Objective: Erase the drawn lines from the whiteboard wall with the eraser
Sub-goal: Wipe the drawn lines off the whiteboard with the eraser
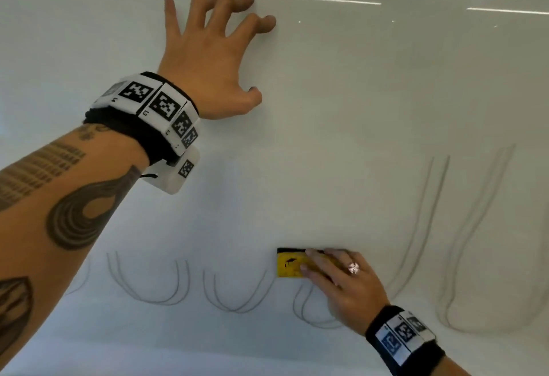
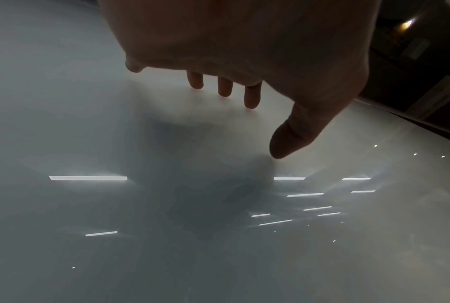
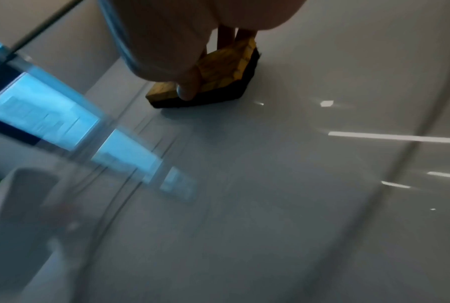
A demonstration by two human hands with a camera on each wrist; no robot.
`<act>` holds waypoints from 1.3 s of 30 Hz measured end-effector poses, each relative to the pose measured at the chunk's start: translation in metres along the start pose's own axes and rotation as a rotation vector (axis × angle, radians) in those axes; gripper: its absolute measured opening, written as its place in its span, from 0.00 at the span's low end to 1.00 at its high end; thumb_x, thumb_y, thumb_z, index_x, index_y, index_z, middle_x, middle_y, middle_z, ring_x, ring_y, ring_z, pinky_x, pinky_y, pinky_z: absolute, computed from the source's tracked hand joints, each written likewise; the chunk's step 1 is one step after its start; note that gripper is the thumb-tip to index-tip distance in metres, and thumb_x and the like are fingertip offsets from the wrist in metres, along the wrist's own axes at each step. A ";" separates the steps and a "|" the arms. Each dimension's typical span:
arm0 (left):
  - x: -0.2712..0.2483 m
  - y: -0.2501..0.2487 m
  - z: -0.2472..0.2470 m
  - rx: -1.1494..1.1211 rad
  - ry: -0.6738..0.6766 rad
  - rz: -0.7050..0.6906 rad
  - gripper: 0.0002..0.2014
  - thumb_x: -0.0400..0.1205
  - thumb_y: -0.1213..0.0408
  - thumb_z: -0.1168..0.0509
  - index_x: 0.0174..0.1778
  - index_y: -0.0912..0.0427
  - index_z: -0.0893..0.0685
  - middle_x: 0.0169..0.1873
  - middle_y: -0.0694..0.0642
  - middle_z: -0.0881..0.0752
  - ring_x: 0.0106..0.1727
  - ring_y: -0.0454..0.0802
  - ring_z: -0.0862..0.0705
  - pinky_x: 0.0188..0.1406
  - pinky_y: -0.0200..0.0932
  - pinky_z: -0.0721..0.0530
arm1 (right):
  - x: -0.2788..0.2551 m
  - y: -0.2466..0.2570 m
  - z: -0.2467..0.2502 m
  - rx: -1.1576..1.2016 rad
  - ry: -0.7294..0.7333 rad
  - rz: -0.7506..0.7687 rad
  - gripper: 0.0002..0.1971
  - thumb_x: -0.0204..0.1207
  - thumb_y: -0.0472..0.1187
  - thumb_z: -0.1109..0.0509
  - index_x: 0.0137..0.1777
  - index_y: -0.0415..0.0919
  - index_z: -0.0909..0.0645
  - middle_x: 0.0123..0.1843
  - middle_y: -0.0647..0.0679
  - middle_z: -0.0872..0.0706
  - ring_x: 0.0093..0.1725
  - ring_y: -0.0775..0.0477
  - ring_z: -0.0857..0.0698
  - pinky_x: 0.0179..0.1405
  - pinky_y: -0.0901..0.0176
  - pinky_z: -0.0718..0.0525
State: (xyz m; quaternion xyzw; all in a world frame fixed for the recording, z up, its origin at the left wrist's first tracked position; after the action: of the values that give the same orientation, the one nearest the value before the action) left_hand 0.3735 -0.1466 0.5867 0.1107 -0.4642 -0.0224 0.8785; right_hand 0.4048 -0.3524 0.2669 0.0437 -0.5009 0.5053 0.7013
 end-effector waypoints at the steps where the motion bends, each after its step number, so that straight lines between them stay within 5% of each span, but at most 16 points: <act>1: 0.000 -0.001 0.000 0.001 0.002 -0.002 0.44 0.68 0.41 0.33 0.82 0.38 0.39 0.84 0.52 0.41 0.87 0.63 0.48 0.78 0.84 0.54 | 0.017 -0.018 0.017 -0.012 -0.078 -0.047 0.17 0.76 0.29 0.29 0.60 0.42 0.08 0.71 0.43 0.13 0.54 0.34 0.10 0.50 0.43 0.15; 4: -0.001 0.000 -0.001 -0.008 -0.003 0.009 0.43 0.67 0.41 0.35 0.81 0.41 0.37 0.83 0.53 0.40 0.87 0.64 0.47 0.78 0.84 0.54 | 0.064 -0.074 0.067 -0.032 -0.293 -0.247 0.15 0.73 0.29 0.23 0.59 0.40 0.08 0.68 0.41 0.12 0.51 0.33 0.12 0.46 0.40 0.18; 7: -0.001 -0.002 -0.002 -0.021 -0.011 0.010 0.43 0.67 0.41 0.35 0.81 0.42 0.36 0.83 0.54 0.39 0.86 0.65 0.46 0.79 0.84 0.54 | 0.074 -0.062 0.060 -0.046 -0.333 -0.305 0.13 0.74 0.29 0.23 0.57 0.38 0.08 0.68 0.39 0.12 0.49 0.34 0.12 0.47 0.42 0.20; 11: -0.001 -0.002 -0.003 -0.011 -0.027 -0.005 0.42 0.68 0.39 0.36 0.81 0.42 0.36 0.83 0.54 0.39 0.86 0.64 0.46 0.78 0.85 0.54 | 0.003 0.039 -0.026 0.043 -0.019 -0.095 0.13 0.79 0.33 0.29 0.59 0.42 0.09 0.69 0.42 0.12 0.54 0.35 0.12 0.49 0.44 0.16; 13: -0.002 -0.002 -0.003 -0.003 -0.030 -0.014 0.42 0.68 0.39 0.37 0.81 0.42 0.37 0.83 0.54 0.39 0.86 0.64 0.46 0.77 0.85 0.54 | -0.021 0.048 -0.037 0.064 0.064 -0.025 0.11 0.83 0.36 0.31 0.60 0.44 0.09 0.69 0.44 0.11 0.55 0.37 0.13 0.49 0.45 0.14; 18: -0.001 0.000 -0.006 -0.022 -0.055 -0.023 0.42 0.67 0.41 0.38 0.81 0.43 0.36 0.83 0.55 0.40 0.86 0.64 0.47 0.78 0.85 0.54 | 0.029 -0.051 0.049 -0.124 -0.133 -0.065 0.15 0.76 0.30 0.26 0.60 0.42 0.08 0.71 0.42 0.13 0.54 0.33 0.10 0.50 0.44 0.16; 22: -0.001 -0.005 -0.007 -0.057 -0.070 -0.002 0.43 0.66 0.43 0.37 0.80 0.46 0.35 0.82 0.56 0.39 0.87 0.66 0.48 0.79 0.84 0.55 | 0.050 -0.184 0.155 -0.225 -0.379 -0.408 0.14 0.77 0.31 0.28 0.62 0.36 0.13 0.70 0.35 0.15 0.54 0.29 0.15 0.55 0.38 0.18; 24: -0.001 -0.005 -0.007 -0.061 -0.080 0.001 0.43 0.65 0.42 0.37 0.80 0.46 0.35 0.82 0.57 0.39 0.87 0.66 0.48 0.79 0.83 0.55 | 0.042 -0.212 0.175 -0.216 -0.431 -0.532 0.13 0.77 0.32 0.26 0.61 0.33 0.14 0.69 0.34 0.16 0.54 0.30 0.17 0.57 0.40 0.20; 27: 0.000 -0.007 -0.007 -0.077 -0.087 0.021 0.43 0.65 0.43 0.37 0.80 0.46 0.34 0.82 0.57 0.39 0.87 0.65 0.49 0.79 0.83 0.56 | 0.016 -0.175 0.139 -0.213 -0.390 -0.434 0.15 0.76 0.31 0.25 0.63 0.36 0.14 0.68 0.34 0.15 0.53 0.30 0.14 0.55 0.42 0.22; 32: 0.004 -0.014 -0.004 -0.073 -0.115 0.105 0.40 0.65 0.43 0.36 0.75 0.49 0.32 0.79 0.57 0.36 0.85 0.65 0.44 0.76 0.87 0.51 | -0.098 -0.060 0.026 -0.108 0.025 -0.106 0.16 0.81 0.32 0.34 0.62 0.47 0.11 0.76 0.46 0.17 0.59 0.34 0.11 0.56 0.41 0.15; 36: 0.021 -0.031 0.019 -0.005 -0.202 0.199 0.31 0.68 0.42 0.38 0.64 0.54 0.31 0.69 0.60 0.32 0.76 0.67 0.34 0.68 0.88 0.36 | -0.091 -0.092 0.055 -0.096 0.079 0.023 0.16 0.85 0.34 0.37 0.63 0.46 0.10 0.73 0.47 0.14 0.60 0.37 0.12 0.55 0.42 0.13; 39: 0.041 -0.069 0.025 0.019 -0.219 0.126 0.29 0.72 0.46 0.35 0.65 0.57 0.29 0.71 0.62 0.30 0.77 0.67 0.34 0.75 0.87 0.47 | -0.032 -0.161 0.120 -0.175 -0.102 -0.042 0.17 0.78 0.28 0.32 0.62 0.41 0.09 0.72 0.42 0.14 0.56 0.32 0.11 0.52 0.43 0.15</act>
State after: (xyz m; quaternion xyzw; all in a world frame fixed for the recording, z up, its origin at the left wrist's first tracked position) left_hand 0.3807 -0.2234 0.6185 0.0864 -0.5637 0.0250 0.8211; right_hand 0.4473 -0.5201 0.3735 0.0187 -0.5772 0.4420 0.6864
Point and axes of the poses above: each hand's wrist, its own x-axis towards the middle knuckle, its own z-axis out of the back of the hand, y = z × x, the point moved 9 cm from there along x, towards the middle knuckle
